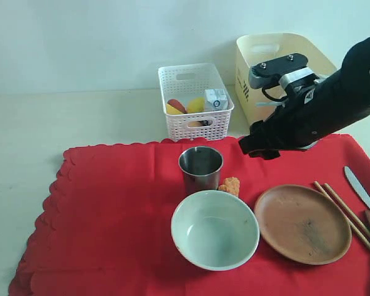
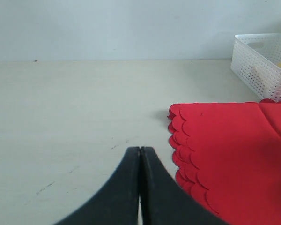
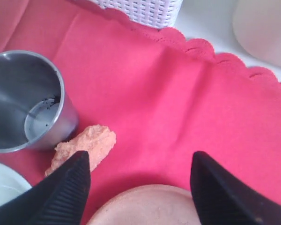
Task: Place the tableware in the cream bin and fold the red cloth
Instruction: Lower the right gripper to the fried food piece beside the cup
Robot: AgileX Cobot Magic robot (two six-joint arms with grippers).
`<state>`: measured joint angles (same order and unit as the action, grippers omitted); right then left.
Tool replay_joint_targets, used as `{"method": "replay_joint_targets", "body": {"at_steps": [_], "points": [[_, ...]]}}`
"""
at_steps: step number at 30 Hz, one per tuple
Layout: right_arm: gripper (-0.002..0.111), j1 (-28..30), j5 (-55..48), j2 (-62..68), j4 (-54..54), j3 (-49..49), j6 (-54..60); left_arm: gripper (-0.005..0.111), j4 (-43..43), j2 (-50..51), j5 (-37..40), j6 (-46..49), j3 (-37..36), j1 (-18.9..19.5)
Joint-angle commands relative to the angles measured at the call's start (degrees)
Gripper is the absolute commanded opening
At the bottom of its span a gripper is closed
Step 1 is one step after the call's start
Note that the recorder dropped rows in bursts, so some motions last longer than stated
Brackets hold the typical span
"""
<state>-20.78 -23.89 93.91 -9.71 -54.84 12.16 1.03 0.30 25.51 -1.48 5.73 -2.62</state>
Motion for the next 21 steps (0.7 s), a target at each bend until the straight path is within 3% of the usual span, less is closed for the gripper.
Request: {"method": "replay_joint_targets", "body": {"at_steps": [1, 21], "points": [[0.059, 0.09, -1.67, 0.05, -0.54, -0.45, 0.63, 0.000, -0.25, -0.30, -0.68, 0.03, -0.14, 0.08], [0.059, 0.09, 5.65, 2.64, -0.92, 2.80, 1.72, 0.000, -0.25, -0.30, -0.68, 0.03, -0.14, 0.08]]}}
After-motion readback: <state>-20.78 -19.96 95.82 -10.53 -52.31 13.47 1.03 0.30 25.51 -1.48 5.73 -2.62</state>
